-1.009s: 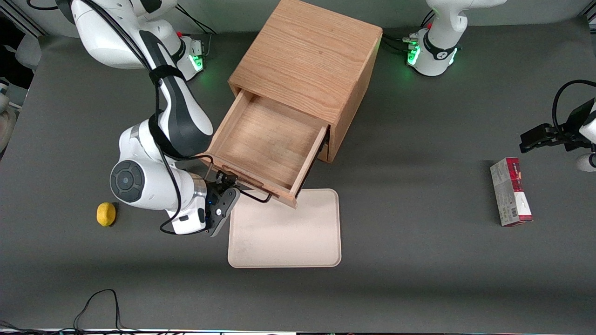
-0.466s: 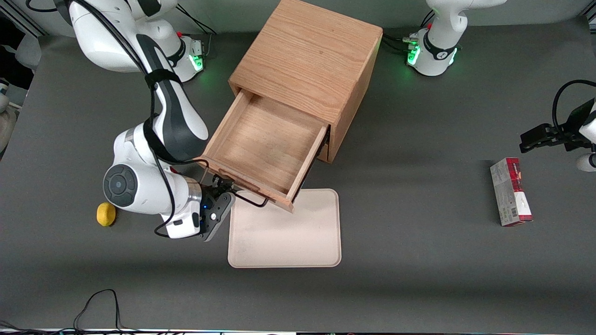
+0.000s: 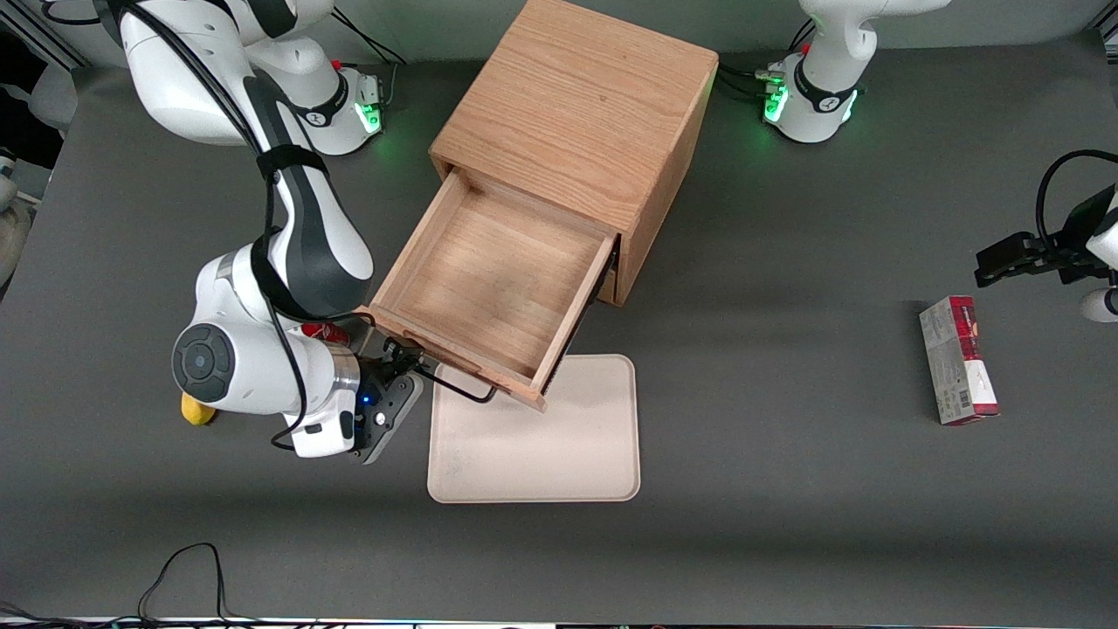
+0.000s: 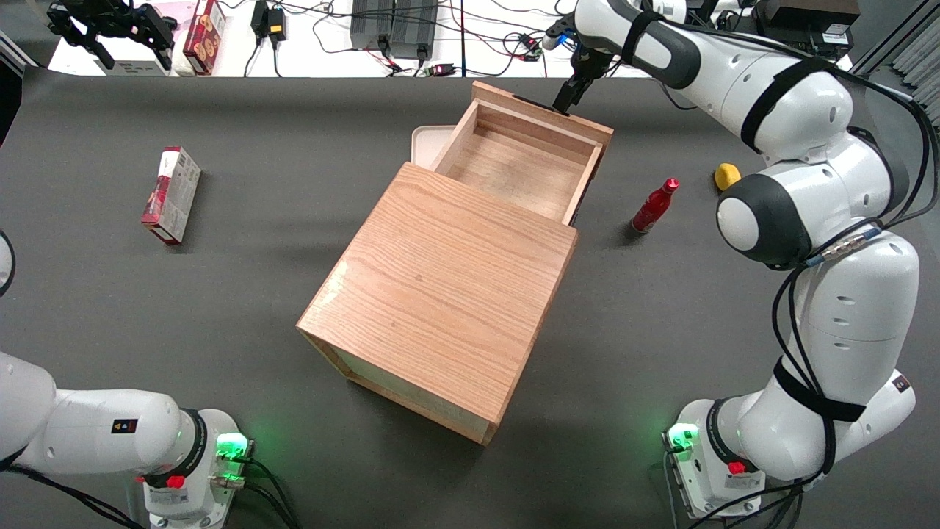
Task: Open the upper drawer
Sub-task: 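Keep pulling the upper drawer further open with the right gripper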
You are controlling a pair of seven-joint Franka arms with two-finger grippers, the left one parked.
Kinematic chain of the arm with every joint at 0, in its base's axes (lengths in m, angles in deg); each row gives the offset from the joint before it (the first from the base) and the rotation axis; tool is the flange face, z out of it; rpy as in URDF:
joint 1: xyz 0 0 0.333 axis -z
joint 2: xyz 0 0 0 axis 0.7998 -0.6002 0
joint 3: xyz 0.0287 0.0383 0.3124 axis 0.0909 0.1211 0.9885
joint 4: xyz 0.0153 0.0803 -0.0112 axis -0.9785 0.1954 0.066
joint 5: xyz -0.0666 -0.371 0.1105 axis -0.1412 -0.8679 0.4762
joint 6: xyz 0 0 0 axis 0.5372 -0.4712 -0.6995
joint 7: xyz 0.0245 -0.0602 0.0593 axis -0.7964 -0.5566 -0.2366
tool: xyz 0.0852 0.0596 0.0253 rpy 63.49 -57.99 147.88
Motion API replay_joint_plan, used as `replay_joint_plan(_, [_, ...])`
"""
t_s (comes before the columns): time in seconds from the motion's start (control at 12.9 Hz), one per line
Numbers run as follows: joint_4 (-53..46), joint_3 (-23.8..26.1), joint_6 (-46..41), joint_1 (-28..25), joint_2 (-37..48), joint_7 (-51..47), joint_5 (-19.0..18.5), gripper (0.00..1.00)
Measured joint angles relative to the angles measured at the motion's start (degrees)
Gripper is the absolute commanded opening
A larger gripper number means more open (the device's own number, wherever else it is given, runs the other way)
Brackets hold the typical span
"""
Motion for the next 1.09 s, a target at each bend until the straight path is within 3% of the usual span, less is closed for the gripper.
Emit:
replay_joint_plan(0.47, [-0.5,0.0,-0.3,0.1,-0.1,0.0,1.9,1.0])
replay_joint_plan(1.09, [-5.0,-0.2,-3.6,1.6,-0.6,0.2,1.7,1.0])
